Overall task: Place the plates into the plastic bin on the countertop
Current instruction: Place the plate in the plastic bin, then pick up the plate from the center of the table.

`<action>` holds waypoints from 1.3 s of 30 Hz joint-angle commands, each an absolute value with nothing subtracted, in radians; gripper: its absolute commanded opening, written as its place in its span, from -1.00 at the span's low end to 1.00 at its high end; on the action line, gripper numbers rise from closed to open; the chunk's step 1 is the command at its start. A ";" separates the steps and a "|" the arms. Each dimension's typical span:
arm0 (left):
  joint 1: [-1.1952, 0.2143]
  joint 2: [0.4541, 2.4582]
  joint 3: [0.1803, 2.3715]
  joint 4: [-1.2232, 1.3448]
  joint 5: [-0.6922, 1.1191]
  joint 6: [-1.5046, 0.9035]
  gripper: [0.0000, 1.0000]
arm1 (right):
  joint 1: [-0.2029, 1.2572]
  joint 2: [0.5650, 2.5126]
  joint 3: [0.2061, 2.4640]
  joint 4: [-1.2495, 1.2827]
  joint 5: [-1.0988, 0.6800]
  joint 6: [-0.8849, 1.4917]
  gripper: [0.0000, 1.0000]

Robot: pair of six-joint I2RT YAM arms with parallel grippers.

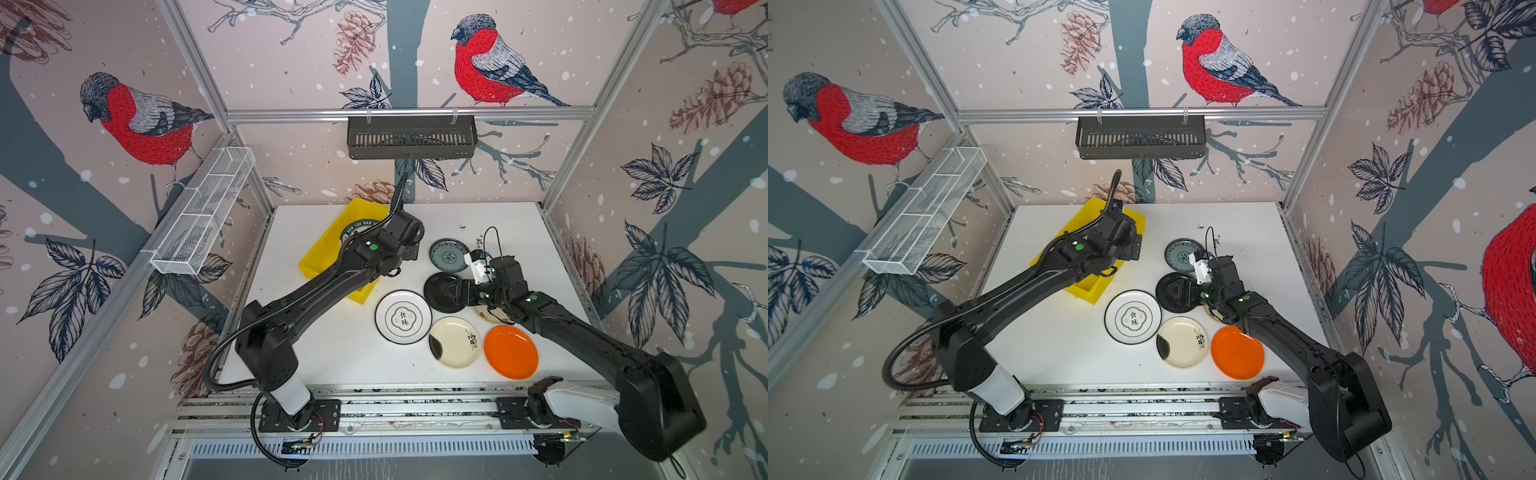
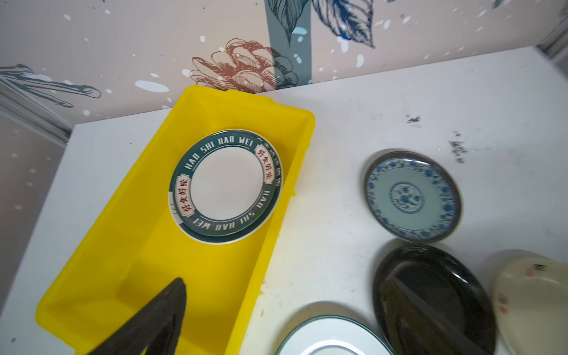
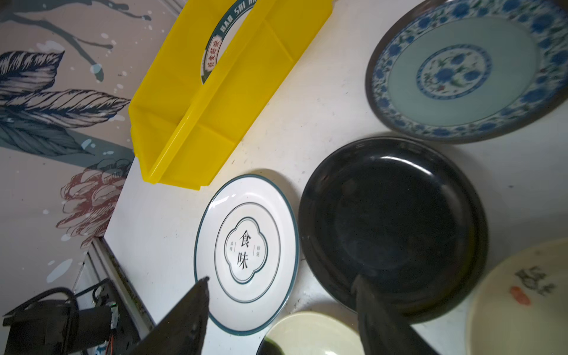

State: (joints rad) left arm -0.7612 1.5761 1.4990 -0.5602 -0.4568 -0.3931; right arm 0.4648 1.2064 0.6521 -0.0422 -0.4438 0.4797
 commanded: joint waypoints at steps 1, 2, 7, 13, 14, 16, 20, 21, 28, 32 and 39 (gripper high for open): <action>-0.759 1.455 1.375 -0.506 -0.280 -0.458 0.96 | 0.512 1.219 0.636 0.014 -0.481 0.522 0.50; -0.759 1.407 1.318 -0.485 -0.256 -0.473 0.96 | 0.531 1.225 0.634 0.011 -0.467 0.522 0.49; -0.758 1.196 1.083 -0.428 -0.199 -0.535 0.96 | 0.588 1.245 0.604 0.047 -0.451 0.565 0.48; -0.758 0.946 0.788 -0.276 -0.099 -0.664 0.77 | 0.619 1.287 0.566 0.119 -0.423 0.601 0.44; -0.757 0.917 0.750 -0.274 -0.095 -0.692 0.73 | 0.621 1.296 0.562 0.128 -0.419 0.604 0.42; -0.758 0.861 0.694 -0.270 -0.074 -0.718 0.68 | 0.627 1.315 0.558 0.135 -0.420 0.614 0.38; -0.758 0.740 0.591 -0.260 -0.037 -0.804 0.50 | 0.668 1.347 0.570 0.127 -0.417 0.625 0.37; -0.758 0.712 0.565 -0.248 -0.026 -0.825 0.40 | 0.679 1.351 0.574 0.125 -0.409 0.624 0.37; -0.759 0.578 0.380 -0.212 0.026 -0.969 0.25 | 0.709 1.361 0.582 0.126 -0.344 0.643 0.37; -0.759 0.544 0.310 -0.181 0.021 -1.024 0.12 | 0.710 1.373 0.575 0.143 -0.338 0.656 0.38; -0.761 0.603 0.246 -0.125 0.017 -1.085 -0.11 | 0.711 1.389 0.589 0.108 -0.315 0.653 0.38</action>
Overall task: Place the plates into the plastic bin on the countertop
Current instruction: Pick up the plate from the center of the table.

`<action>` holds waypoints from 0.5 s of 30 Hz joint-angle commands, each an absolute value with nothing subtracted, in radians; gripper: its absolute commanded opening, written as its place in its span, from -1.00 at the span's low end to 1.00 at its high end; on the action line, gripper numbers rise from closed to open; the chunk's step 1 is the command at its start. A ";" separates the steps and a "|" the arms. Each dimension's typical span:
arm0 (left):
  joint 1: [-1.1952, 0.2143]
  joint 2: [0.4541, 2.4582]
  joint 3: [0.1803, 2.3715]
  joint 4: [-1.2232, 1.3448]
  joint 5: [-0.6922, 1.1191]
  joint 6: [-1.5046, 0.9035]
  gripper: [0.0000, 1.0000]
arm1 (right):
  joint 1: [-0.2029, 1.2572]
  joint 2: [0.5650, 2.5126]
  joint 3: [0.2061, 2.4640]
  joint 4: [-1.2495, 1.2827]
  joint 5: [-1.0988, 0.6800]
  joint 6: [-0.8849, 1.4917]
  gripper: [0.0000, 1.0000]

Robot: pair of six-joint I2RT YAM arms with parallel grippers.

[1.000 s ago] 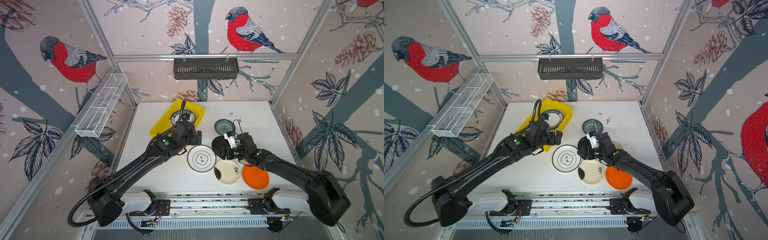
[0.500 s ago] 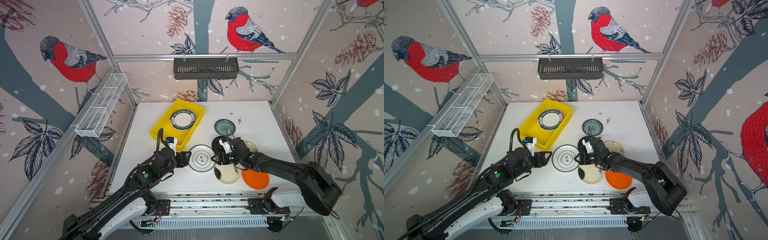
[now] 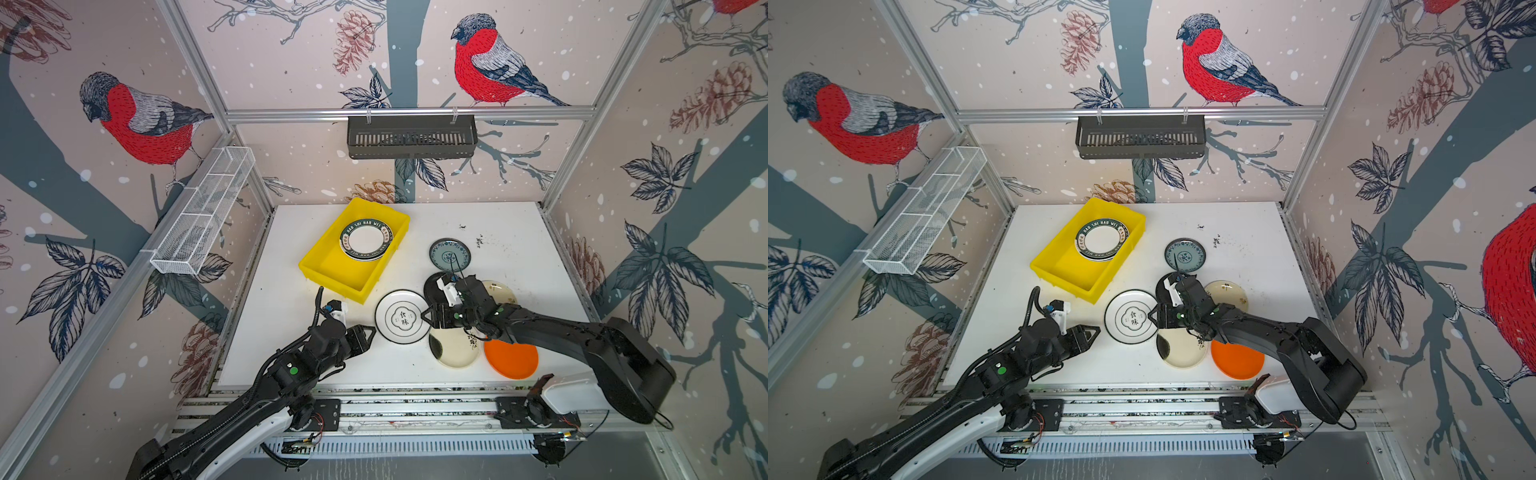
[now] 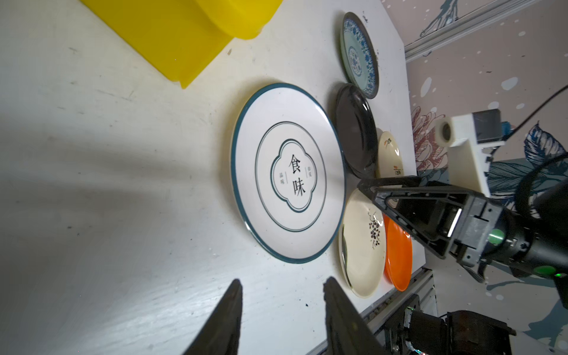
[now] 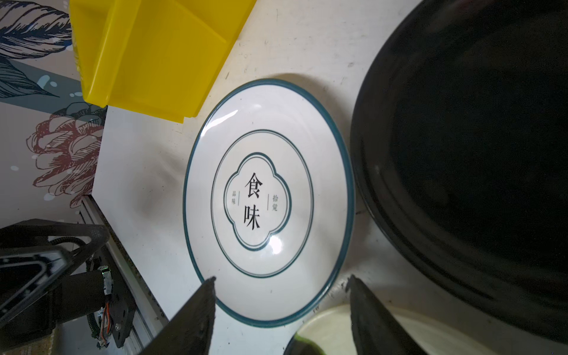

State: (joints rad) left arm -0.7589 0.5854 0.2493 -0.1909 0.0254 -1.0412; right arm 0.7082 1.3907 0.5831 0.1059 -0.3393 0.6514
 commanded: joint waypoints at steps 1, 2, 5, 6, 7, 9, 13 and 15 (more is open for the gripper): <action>-0.761 0.613 0.242 -0.118 0.015 -1.086 -0.11 | 0.711 1.389 0.587 0.107 -0.314 0.652 0.38; -0.759 0.620 0.235 -0.099 0.016 -1.086 -0.11 | 0.710 1.390 0.589 0.104 -0.310 0.651 0.38; -0.759 0.644 0.197 -0.030 0.029 -1.107 -0.18 | 0.711 1.406 0.603 0.080 -0.302 0.648 0.38; -0.759 0.657 0.195 -0.038 0.018 -1.117 -0.20 | 0.710 1.410 0.607 0.078 -0.302 0.647 0.38; -0.759 0.669 0.197 -0.046 0.011 -1.118 -0.20 | 0.711 1.412 0.607 0.078 -0.304 0.649 0.38; -0.759 0.693 0.205 -0.042 0.014 -1.105 -0.20 | 0.710 1.411 0.605 0.082 -0.307 0.649 0.38; -0.759 0.712 0.181 0.024 0.009 -1.115 -0.20 | 0.711 1.411 0.595 0.091 -0.304 0.651 0.38; -0.753 0.733 0.164 0.060 0.014 -1.126 -0.20 | 0.712 1.417 0.592 0.095 -0.305 0.649 0.38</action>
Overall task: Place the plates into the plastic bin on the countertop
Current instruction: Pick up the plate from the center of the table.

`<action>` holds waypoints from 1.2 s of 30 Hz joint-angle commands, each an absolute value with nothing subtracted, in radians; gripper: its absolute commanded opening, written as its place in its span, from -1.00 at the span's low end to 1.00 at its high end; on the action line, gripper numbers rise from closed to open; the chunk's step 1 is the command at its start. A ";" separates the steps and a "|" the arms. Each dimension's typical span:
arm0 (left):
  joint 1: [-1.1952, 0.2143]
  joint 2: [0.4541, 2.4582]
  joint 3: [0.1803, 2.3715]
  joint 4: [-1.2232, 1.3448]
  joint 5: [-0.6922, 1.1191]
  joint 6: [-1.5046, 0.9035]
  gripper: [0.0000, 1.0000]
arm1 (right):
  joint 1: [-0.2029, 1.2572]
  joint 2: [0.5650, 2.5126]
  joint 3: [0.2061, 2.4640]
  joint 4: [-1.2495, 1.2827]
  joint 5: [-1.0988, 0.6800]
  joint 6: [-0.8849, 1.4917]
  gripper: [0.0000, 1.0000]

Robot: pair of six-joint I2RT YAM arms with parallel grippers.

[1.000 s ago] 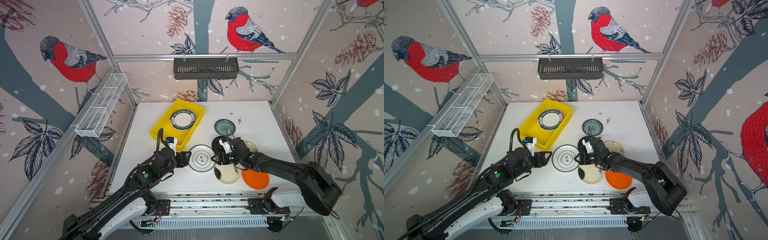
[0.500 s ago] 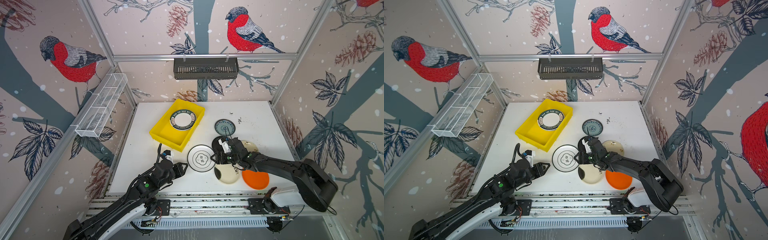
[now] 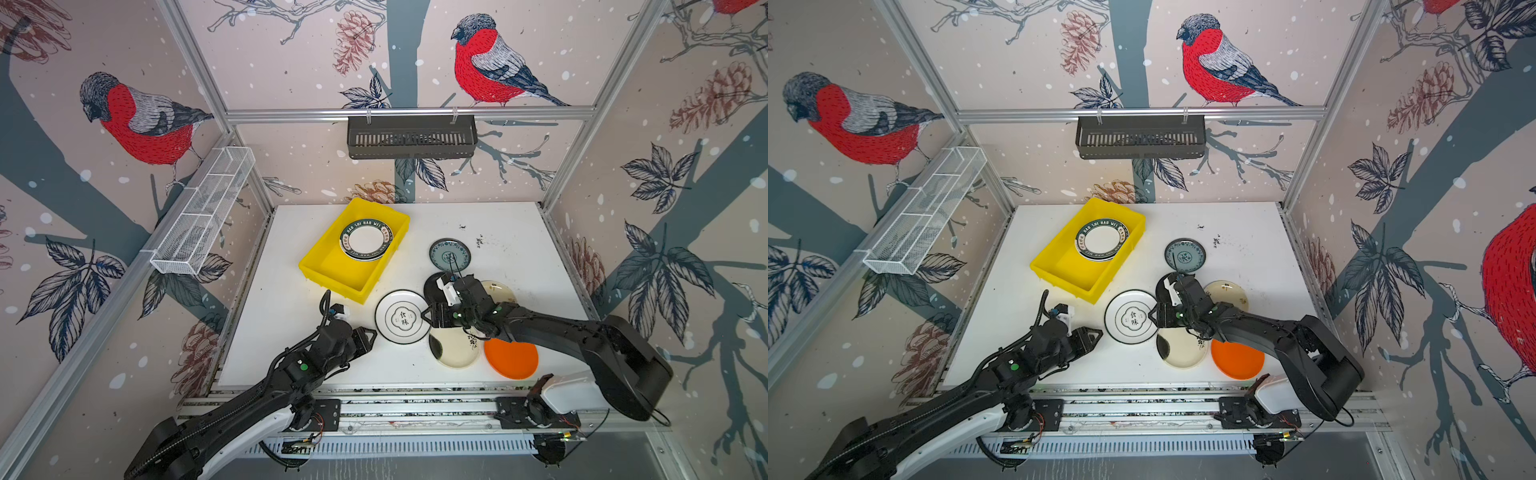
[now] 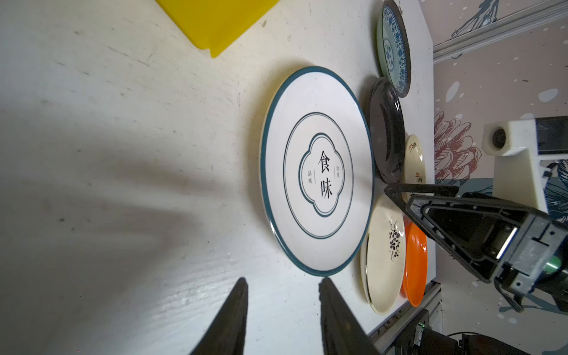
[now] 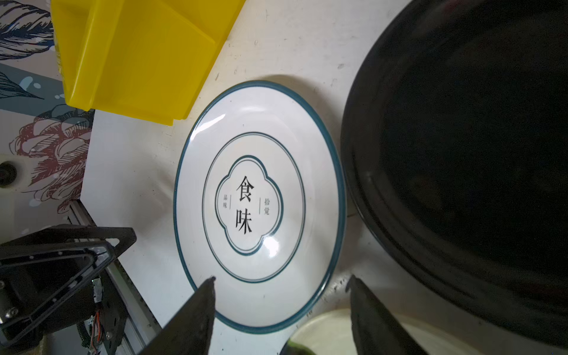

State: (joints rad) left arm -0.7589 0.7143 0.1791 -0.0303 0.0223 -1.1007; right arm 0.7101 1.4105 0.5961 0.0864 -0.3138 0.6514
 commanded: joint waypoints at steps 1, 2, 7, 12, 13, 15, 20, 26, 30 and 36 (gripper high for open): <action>-0.748 0.745 0.163 0.069 0.019 -1.123 -0.20 | 0.713 1.420 0.591 0.097 -0.306 0.650 0.38; -0.743 0.764 0.165 0.076 0.024 -1.118 -0.20 | 0.713 1.421 0.589 0.101 -0.311 0.651 0.39; -0.730 0.830 0.155 0.161 0.052 -1.117 -0.20 | 0.718 1.421 0.576 0.122 -0.317 0.659 0.39; -0.698 0.889 0.128 0.259 0.087 -1.132 -0.23 | 0.719 1.420 0.578 0.126 -0.308 0.663 0.39; -0.690 0.902 0.132 0.259 0.097 -1.125 -0.23 | 0.719 1.420 0.578 0.127 -0.306 0.664 0.39; -0.687 0.928 0.145 0.261 0.101 -1.114 -0.24 | 0.719 1.420 0.581 0.130 -0.307 0.663 0.39; -0.687 0.971 0.135 0.337 0.095 -1.135 -0.29 | 0.719 1.414 0.583 0.132 -0.310 0.663 0.40; -0.687 1.040 0.146 0.379 0.093 -1.143 -0.35 | 0.719 1.412 0.581 0.128 -0.306 0.661 0.40; -0.687 1.074 0.161 0.383 0.091 -1.149 -0.42 | 0.718 1.412 0.581 0.128 -0.307 0.659 0.40; -0.687 1.105 0.189 0.363 0.068 -1.168 -0.46 | 0.719 1.408 0.571 0.149 -0.315 0.673 0.40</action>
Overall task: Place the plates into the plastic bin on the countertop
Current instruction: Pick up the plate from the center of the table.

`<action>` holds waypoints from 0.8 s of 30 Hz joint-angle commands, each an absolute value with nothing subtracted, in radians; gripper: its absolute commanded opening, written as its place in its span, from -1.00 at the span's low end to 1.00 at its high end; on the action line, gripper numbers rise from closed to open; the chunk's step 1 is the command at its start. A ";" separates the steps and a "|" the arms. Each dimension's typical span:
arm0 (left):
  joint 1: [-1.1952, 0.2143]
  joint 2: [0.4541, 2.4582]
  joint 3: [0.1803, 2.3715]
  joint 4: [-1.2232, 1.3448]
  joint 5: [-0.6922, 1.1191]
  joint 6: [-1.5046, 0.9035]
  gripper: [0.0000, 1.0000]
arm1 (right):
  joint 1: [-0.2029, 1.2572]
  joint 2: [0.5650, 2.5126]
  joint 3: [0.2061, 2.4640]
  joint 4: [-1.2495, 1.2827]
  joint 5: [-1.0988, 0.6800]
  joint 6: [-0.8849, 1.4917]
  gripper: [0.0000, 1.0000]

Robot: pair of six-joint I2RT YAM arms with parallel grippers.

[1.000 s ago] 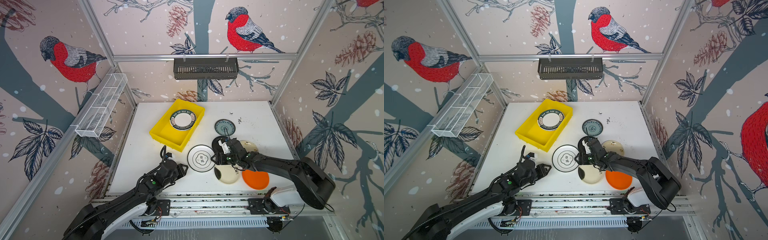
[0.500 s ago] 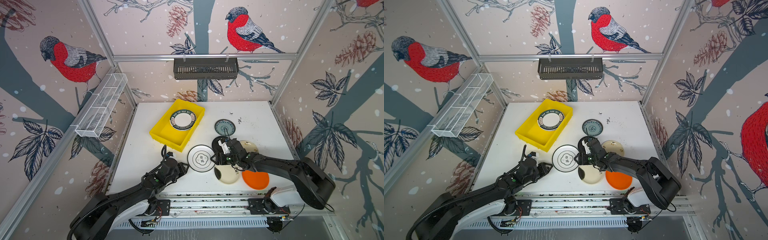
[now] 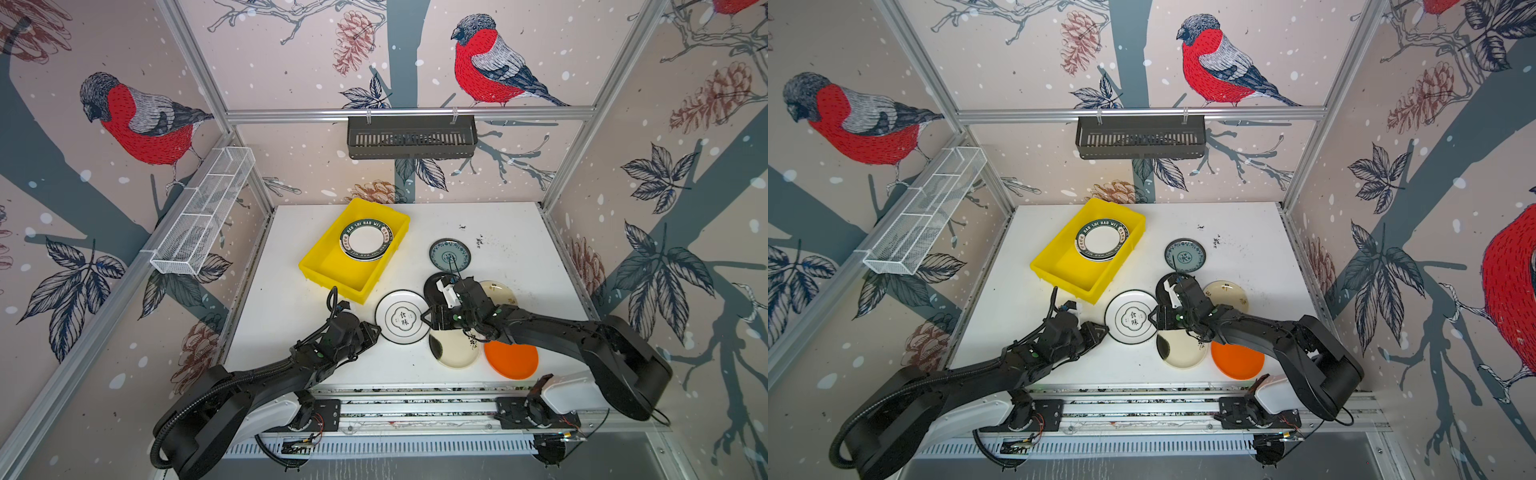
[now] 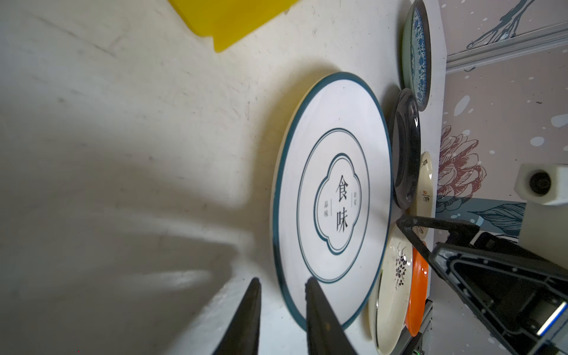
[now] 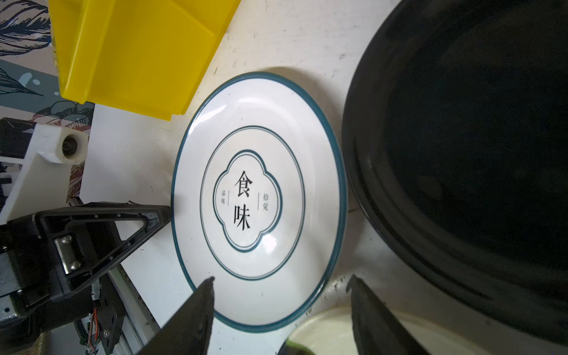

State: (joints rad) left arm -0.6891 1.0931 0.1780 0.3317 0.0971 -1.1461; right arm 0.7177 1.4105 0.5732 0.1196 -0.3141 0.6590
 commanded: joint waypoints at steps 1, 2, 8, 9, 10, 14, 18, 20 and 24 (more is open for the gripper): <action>-0.687 1.111 0.189 0.372 0.067 -1.173 -0.47 | 0.719 1.408 0.571 0.149 -0.315 0.672 0.40; -0.688 1.120 0.190 0.380 0.066 -1.175 -0.47 | 0.719 1.411 0.574 0.146 -0.313 0.671 0.40; -0.688 1.179 0.214 0.381 0.057 -1.169 -0.54 | 0.718 1.408 0.586 0.132 -0.313 0.651 0.40; -0.689 1.187 0.217 0.386 0.055 -1.168 -0.54 | 0.718 1.407 0.590 0.128 -0.314 0.648 0.40; -0.688 1.199 0.221 0.399 0.055 -1.167 -0.54 | 0.718 1.406 0.593 0.124 -0.313 0.645 0.40; -0.689 1.244 0.236 0.440 0.070 -1.169 -0.54 | 0.715 1.404 0.591 0.120 -0.310 0.643 0.40; -0.689 1.289 0.254 0.450 0.086 -1.164 -0.54 | 0.708 1.401 0.582 0.125 -0.311 0.643 0.39; -0.689 1.306 0.265 0.449 0.092 -1.162 -0.59 | 0.701 1.392 0.573 0.133 -0.314 0.647 0.38; -0.690 1.325 0.283 0.432 0.092 -1.151 -0.79 | 0.695 1.377 0.565 0.135 -0.311 0.653 0.39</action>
State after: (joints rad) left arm -0.6891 1.3155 0.2707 0.4152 0.0795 -1.1694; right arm 0.6960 1.3888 0.5686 0.1211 -0.3138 0.6514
